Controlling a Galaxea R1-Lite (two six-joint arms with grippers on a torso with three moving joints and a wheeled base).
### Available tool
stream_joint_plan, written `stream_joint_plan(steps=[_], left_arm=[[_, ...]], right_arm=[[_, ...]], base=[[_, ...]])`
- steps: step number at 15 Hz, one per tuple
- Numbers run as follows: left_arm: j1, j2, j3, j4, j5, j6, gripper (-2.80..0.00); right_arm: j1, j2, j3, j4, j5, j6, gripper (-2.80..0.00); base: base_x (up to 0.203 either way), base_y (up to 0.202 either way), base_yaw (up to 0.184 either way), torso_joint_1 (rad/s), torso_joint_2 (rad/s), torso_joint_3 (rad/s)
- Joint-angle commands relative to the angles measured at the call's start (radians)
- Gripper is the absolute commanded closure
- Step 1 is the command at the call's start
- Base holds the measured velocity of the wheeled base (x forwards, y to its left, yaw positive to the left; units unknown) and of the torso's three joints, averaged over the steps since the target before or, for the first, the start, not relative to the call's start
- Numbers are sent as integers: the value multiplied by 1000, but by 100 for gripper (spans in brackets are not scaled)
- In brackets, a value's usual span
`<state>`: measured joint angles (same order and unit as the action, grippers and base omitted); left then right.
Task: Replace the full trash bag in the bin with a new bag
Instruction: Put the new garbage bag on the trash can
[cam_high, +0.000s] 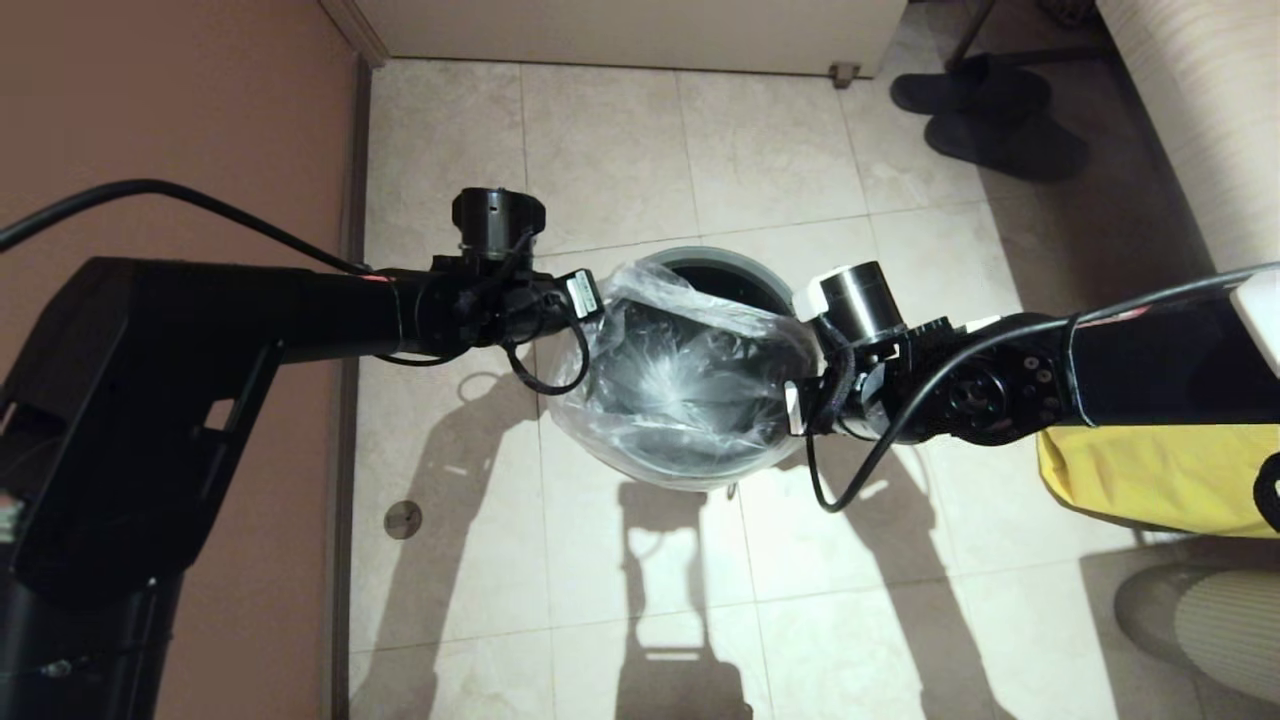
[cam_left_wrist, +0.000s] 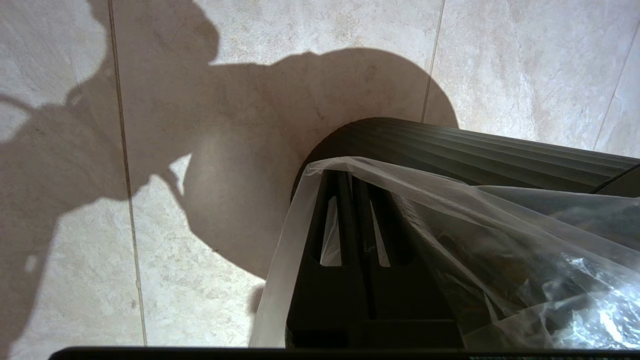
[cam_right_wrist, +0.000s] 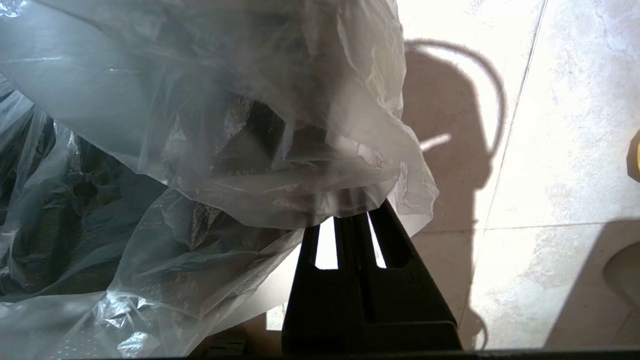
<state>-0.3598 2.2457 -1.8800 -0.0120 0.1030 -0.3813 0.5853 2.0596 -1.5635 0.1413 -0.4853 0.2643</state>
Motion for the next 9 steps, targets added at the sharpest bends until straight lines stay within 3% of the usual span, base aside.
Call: stream_joint_plan(steps=[1,9], left_arm=[[1,21,2,4,4,-2,0],[2,-145,55,80,17,-13,0]], right_arm=[[-1,7,6,1,-2,3,0],[7,-80,57,12,-2,3,0]], base=[[0,0,0,0,0,0],[0,0,0,0,0,0]])
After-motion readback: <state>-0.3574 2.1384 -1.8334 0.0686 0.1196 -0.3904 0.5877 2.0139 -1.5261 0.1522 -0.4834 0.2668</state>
